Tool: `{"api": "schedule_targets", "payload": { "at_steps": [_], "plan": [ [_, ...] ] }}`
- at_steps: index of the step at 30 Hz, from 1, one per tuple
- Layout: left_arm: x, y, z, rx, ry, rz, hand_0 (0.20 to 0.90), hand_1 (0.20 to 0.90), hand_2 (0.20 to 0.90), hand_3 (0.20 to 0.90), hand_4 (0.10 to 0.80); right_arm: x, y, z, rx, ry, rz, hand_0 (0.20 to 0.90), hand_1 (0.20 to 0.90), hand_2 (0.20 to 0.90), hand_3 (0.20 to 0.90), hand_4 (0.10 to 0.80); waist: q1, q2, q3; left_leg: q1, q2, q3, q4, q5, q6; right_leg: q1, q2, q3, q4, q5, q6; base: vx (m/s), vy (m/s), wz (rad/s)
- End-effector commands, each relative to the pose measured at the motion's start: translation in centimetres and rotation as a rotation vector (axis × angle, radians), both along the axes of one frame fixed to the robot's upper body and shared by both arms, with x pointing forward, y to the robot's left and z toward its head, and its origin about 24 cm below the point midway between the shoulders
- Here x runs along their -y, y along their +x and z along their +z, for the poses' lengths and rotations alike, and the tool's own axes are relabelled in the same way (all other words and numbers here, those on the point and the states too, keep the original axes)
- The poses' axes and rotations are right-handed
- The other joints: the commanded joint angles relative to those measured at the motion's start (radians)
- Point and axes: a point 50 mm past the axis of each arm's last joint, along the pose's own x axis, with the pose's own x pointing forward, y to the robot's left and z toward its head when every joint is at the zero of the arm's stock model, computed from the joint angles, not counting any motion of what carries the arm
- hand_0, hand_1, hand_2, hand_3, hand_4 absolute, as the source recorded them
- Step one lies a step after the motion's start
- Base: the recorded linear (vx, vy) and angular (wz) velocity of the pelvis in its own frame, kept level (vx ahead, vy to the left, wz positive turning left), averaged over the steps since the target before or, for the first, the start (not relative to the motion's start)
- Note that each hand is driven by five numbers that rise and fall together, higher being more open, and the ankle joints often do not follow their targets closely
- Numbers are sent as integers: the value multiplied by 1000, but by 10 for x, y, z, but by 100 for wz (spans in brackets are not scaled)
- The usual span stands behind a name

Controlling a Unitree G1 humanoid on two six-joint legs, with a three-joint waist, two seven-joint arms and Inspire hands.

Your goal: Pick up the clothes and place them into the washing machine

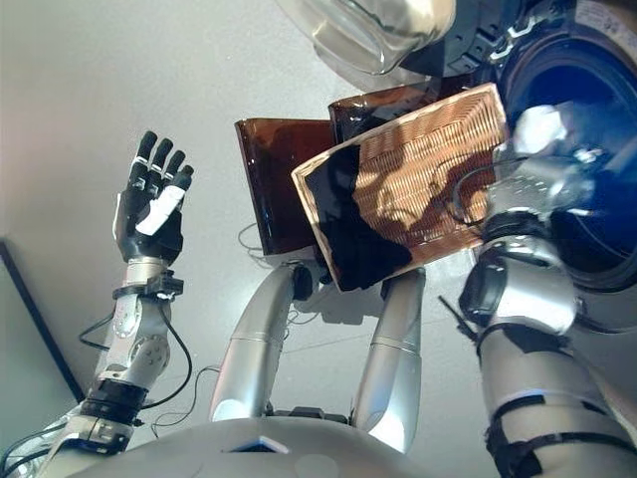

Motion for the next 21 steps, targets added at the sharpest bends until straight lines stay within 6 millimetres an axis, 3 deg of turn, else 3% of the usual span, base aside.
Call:
{"api": "schedule_targets", "payload": {
  "at_steps": [1,9,14,16,17,18,21],
  "plan": [
    [-25,-10,37,219,34,89,900,900,900,900,800,30,-28,60,57,-245,-200,200,200,200,200,300,-13,11,-84,57,-23,-27,-12,-94,-66,-35,36,4,-60,123,-110,0,0,0],
    [-30,-15,46,257,46,108,900,900,900,900,800,53,-58,101,5,-346,-358,200,200,200,200,300,-20,11,-98,49,-22,-29,-9,-97,-67,-43,39,8,-58,121,-107,0,0,0],
    [-29,-15,43,241,34,120,900,900,900,900,800,51,-60,100,-27,-332,-396,200,200,200,200,300,-27,8,-102,40,-20,-32,2,-101,-68,-51,43,6,-46,116,-111,0,0,0],
    [-29,-14,43,240,36,123,900,900,900,900,800,49,-55,91,-64,-312,-375,203,203,203,203,302,-27,7,-102,39,-21,-30,1,-104,-66,-50,40,6,-52,120,-110,-4,5,-3],
    [-29,-14,43,240,36,124,900,900,900,900,800,50,-55,91,-64,-312,-374,359,359,359,359,414,-27,7,-102,39,-21,-30,1,-104,-66,-50,40,6,-52,120,-110,0,0,0],
    [-29,-14,44,243,37,121,900,900,900,900,800,50,-53,87,-64,-288,-363,900,900,900,900,800,-26,7,-103,39,-21,-30,0,-104,-65,-50,39,6,-53,122,-110,0,0,0],
    [-29,-14,45,248,39,116,900,900,900,900,800,44,-44,83,-62,-291,-307,900,900,900,900,800,-22,8,-99,40,-20,-26,-5,-101,-64,-50,38,8,-60,128,-109,0,0,0]
  ]
}}
